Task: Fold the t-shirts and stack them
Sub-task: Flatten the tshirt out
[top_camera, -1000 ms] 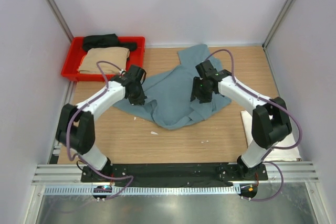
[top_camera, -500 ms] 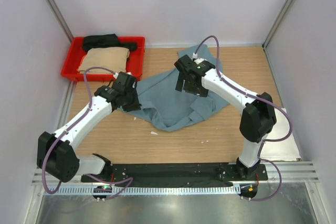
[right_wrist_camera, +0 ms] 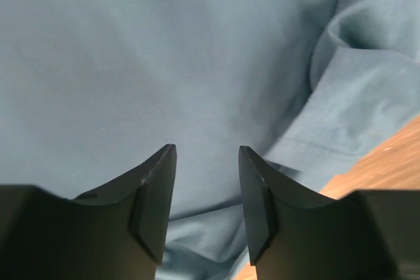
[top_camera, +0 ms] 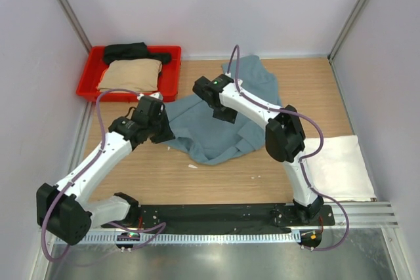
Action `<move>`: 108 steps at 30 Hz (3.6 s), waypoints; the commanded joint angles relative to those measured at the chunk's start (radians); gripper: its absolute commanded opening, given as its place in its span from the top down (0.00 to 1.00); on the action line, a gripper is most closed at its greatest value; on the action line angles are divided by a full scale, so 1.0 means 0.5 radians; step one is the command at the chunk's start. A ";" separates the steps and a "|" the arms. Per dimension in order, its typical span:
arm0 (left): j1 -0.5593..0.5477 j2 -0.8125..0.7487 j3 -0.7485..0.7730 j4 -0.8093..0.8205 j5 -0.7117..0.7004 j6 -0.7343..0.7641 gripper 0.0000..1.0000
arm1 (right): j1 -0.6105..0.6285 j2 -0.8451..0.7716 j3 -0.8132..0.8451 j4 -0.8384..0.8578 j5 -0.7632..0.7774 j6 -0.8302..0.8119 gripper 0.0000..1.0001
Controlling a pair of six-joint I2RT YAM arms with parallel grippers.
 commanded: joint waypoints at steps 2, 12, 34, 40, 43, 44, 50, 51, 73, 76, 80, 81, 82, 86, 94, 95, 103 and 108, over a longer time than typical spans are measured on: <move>-0.008 -0.068 -0.022 0.086 0.040 0.063 1.00 | 0.018 -0.095 -0.119 -0.413 0.165 0.198 0.55; -0.004 -0.075 -0.022 0.114 0.114 0.113 1.00 | 0.018 -0.074 -0.245 -0.413 0.211 0.247 0.17; 0.051 -0.041 -0.022 0.154 0.227 0.199 1.00 | 0.006 -0.160 -0.527 -0.413 0.272 0.290 0.48; 0.066 -0.020 -0.044 0.175 0.273 0.205 1.00 | 0.003 -0.114 -0.540 -0.413 0.299 0.320 0.50; 0.087 -0.023 -0.044 0.166 0.292 0.220 1.00 | 0.009 -0.077 -0.527 -0.355 0.327 0.241 0.60; 0.097 -0.026 -0.047 0.166 0.304 0.229 1.00 | 0.009 -0.077 -0.561 -0.333 0.306 0.235 0.67; 0.130 0.002 -0.062 0.175 0.353 0.242 1.00 | 0.009 -0.114 -0.696 -0.192 0.199 0.229 0.72; 0.137 0.008 -0.065 0.178 0.359 0.238 1.00 | 0.009 -0.105 -0.690 -0.177 0.195 0.219 0.70; 0.235 -0.004 -0.081 0.120 0.390 0.294 1.00 | 0.009 -0.796 -1.392 0.112 0.027 0.151 0.99; 0.244 0.026 -0.087 0.123 0.402 0.291 1.00 | 0.003 -1.263 -1.738 0.246 -0.019 0.234 0.99; 0.253 0.066 -0.099 0.123 0.418 0.272 1.00 | 0.003 -1.509 -1.969 0.495 -0.105 0.142 0.99; 0.253 0.082 -0.102 0.111 0.424 0.269 1.00 | 0.003 -1.522 -1.975 0.480 -0.093 0.139 0.99; 0.256 0.085 -0.093 0.102 0.424 0.269 1.00 | 0.003 -1.561 -1.985 0.480 -0.081 0.127 0.99; 0.256 0.073 -0.090 0.059 0.406 0.278 1.00 | 0.003 -1.797 -2.131 0.635 -0.084 0.014 0.99; 0.262 0.079 -0.081 0.019 0.378 0.278 1.00 | -0.144 -1.903 -2.261 1.486 -0.418 -0.586 0.92; 0.262 0.082 -0.068 0.007 0.378 0.287 1.00 | -0.144 -1.851 -2.224 1.620 -0.552 -0.676 0.92; 0.265 0.088 -0.001 -0.064 0.359 0.337 1.00 | -0.114 -1.022 -1.620 1.640 -1.253 -1.290 0.92; 0.272 0.082 0.005 -0.079 0.347 0.370 1.00 | -0.111 -1.068 -1.678 1.637 -1.302 -1.315 0.80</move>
